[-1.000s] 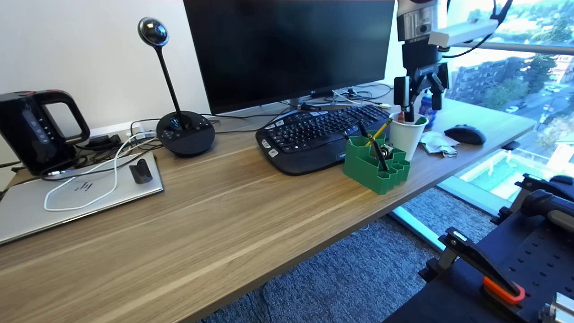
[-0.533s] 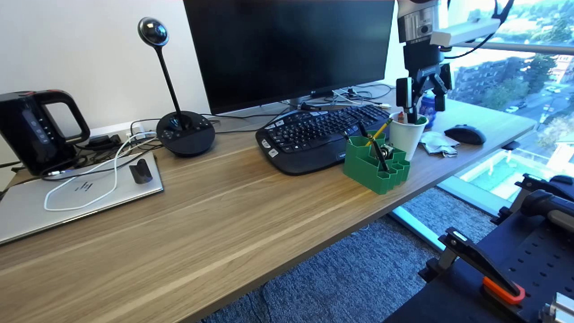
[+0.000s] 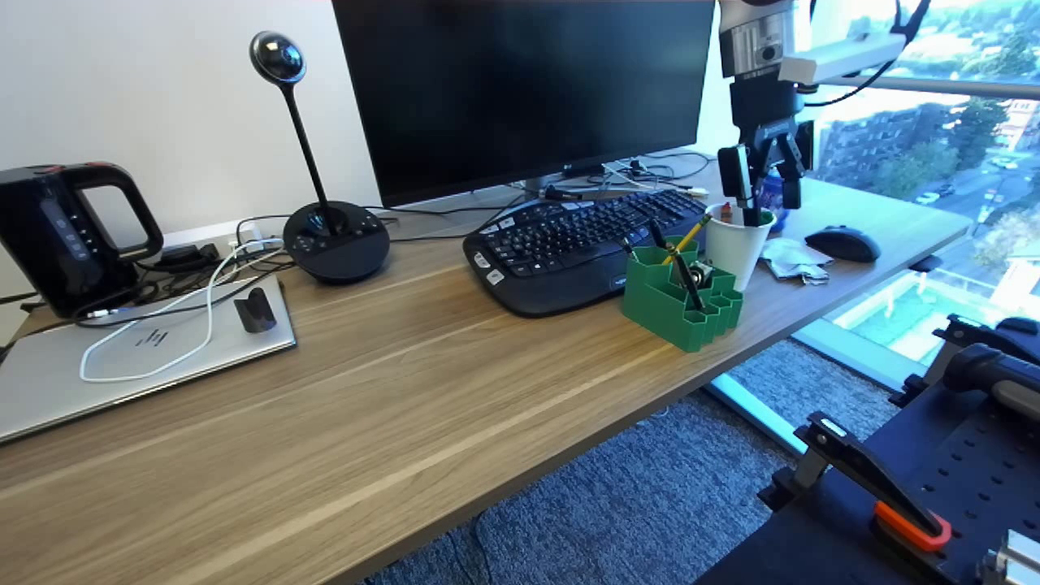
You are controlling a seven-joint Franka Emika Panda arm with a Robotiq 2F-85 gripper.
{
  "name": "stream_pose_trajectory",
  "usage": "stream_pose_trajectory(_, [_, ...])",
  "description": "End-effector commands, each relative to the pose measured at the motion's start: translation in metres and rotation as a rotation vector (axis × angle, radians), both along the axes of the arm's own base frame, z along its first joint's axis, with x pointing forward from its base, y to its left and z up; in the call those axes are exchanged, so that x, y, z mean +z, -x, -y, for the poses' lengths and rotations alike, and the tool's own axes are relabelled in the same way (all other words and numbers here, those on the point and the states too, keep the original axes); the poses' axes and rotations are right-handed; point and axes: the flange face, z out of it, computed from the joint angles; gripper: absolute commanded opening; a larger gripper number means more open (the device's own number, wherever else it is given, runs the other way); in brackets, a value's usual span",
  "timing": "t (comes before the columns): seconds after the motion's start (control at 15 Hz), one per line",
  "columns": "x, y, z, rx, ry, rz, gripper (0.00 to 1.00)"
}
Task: Move the black marker into the cup
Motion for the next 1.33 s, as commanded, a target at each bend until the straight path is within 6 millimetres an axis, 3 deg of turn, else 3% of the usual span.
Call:
stream_pose_trajectory(0.0, [0.0025, -0.0042, -0.003, -0.004, 0.008, -0.012, 0.45])
stream_pose_trajectory(0.33, [0.0027, -0.0048, -0.0022, -0.004, 0.007, -0.011, 0.06])
stream_pose_trajectory(0.47, [0.0031, -0.005, -0.002, -0.004, 0.007, -0.011, 0.0])
stream_pose_trajectory(1.0, [0.0051, -0.0057, -0.0017, 0.0, 0.002, -0.009, 0.0])
stream_pose_trajectory(1.07, [0.0057, -0.006, -0.0017, 0.001, 0.002, -0.007, 0.21])
stream_pose_trajectory(1.27, [0.0086, -0.0089, -0.003, -0.001, -0.001, -0.002, 0.4])
